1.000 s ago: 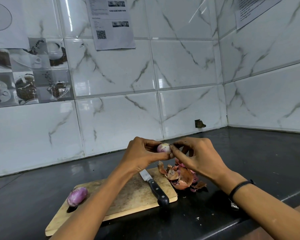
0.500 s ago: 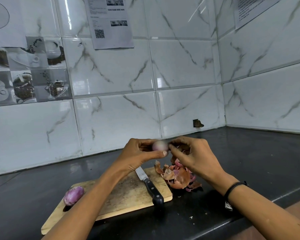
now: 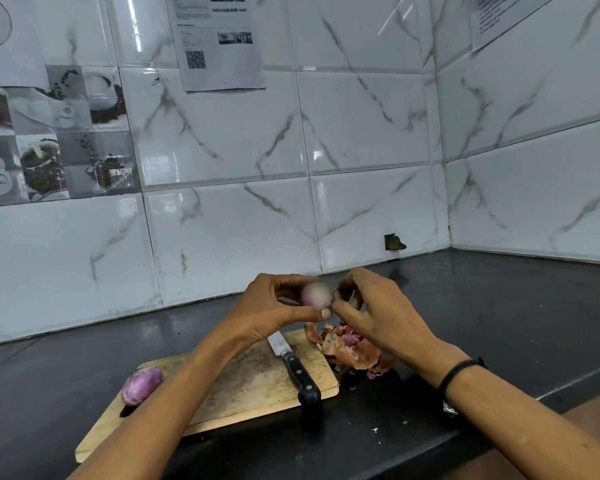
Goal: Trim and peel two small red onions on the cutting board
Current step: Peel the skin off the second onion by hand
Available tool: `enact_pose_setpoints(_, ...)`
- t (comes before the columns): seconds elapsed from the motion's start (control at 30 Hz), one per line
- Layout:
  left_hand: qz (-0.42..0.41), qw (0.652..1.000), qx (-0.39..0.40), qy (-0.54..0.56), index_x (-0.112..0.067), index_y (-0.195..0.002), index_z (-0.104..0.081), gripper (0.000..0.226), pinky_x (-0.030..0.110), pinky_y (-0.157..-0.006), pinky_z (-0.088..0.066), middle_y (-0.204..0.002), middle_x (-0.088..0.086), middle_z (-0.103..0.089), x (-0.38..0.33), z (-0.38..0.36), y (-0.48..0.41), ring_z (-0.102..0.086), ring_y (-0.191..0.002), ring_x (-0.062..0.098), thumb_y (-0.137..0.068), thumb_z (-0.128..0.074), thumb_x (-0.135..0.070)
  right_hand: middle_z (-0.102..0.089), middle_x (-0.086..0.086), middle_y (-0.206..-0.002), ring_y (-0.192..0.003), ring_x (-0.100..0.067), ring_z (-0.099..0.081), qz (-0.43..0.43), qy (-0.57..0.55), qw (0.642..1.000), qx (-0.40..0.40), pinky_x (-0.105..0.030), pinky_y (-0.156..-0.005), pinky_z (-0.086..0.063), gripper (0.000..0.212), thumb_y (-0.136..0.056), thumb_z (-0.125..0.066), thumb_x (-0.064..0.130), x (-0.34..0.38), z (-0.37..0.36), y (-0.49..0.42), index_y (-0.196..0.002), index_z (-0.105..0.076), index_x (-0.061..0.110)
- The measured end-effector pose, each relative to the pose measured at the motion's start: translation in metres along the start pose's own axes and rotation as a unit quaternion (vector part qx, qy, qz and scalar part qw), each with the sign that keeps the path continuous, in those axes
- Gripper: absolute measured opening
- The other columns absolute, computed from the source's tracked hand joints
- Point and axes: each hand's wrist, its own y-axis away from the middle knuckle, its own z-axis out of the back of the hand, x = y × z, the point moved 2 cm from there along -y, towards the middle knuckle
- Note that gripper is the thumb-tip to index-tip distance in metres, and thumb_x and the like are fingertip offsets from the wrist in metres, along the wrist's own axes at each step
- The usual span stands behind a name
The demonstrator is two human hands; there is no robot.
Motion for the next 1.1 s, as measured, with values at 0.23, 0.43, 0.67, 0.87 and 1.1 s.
enact_pose_setpoints(0.23,0.029,0.995,0.009,0.097,-0.019,-0.115,-0.070,0.055,0.025,-0.088,-0.058,-0.108,-0.003,-0.077,-0.002,-0.003,0.001,-0.073,-0.102,0.012,-0.067,-0.090,-0.003,-0.063,0.014,-0.098,-0.078,-0.007,-0.060,0.000,-0.046,0.999,-0.023,-0.035,-0.070,-0.053,0.018,-0.091,-0.059,0.037,-0.001,0.004,0.004,-0.108,-0.057,0.030)
enact_pose_setpoints(0.43,0.024,0.987,0.007,0.158,-0.020,-0.123,-0.070,0.054,0.024,-0.093,-0.055,-0.114,-0.002,-0.076,-0.002,-0.002,0.002,-0.069,-0.112,0.012,-0.073,-0.085,-0.006,-0.061,0.020,-0.114,-0.088,-0.004,-0.064,0.019,-0.130,0.991,-0.020,-0.026,-0.070,-0.048,0.038,-0.085,-0.068,0.042,0.011,0.010,0.007,-0.121,-0.060,0.032)
enact_pose_setpoints(0.67,0.047,0.957,0.003,0.285,-0.007,-0.124,-0.066,0.054,0.031,-0.099,-0.055,-0.119,0.014,-0.073,0.003,-0.009,0.000,-0.067,-0.117,0.024,-0.071,-0.077,-0.007,-0.064,0.018,-0.109,-0.086,-0.004,-0.064,0.010,-0.151,0.987,-0.059,-0.035,-0.078,-0.055,0.044,-0.079,-0.082,0.048,0.013,0.013,0.007,-0.113,-0.062,0.028)
enact_pose_setpoints(0.87,0.112,0.899,0.015,0.422,0.007,-0.129,-0.060,0.049,0.032,-0.092,-0.056,-0.129,0.029,-0.063,-0.004,-0.018,0.002,-0.063,-0.117,0.034,-0.086,-0.062,-0.016,-0.063,0.015,-0.093,-0.086,-0.007,-0.062,-0.009,-0.160,0.986,-0.055,-0.040,-0.074,-0.057,0.058,-0.062,-0.089,0.060,0.015,0.011,0.006,-0.103,-0.058,0.032)
enact_pose_setpoints(1.1,0.127,0.883,0.035,0.451,-0.001,-0.125,-0.064,0.041,0.037,-0.087,-0.061,-0.121,0.023,-0.069,-0.014,-0.030,0.005,-0.073,-0.098,0.030,-0.100,-0.050,-0.030,-0.055,0.017,-0.103,-0.093,-0.002,-0.055,0.028,-0.125,0.989,-0.069,-0.028,-0.076,-0.051,0.060,-0.065,-0.091,0.049,0.015,0.011,0.005,-0.108,-0.054,0.028)
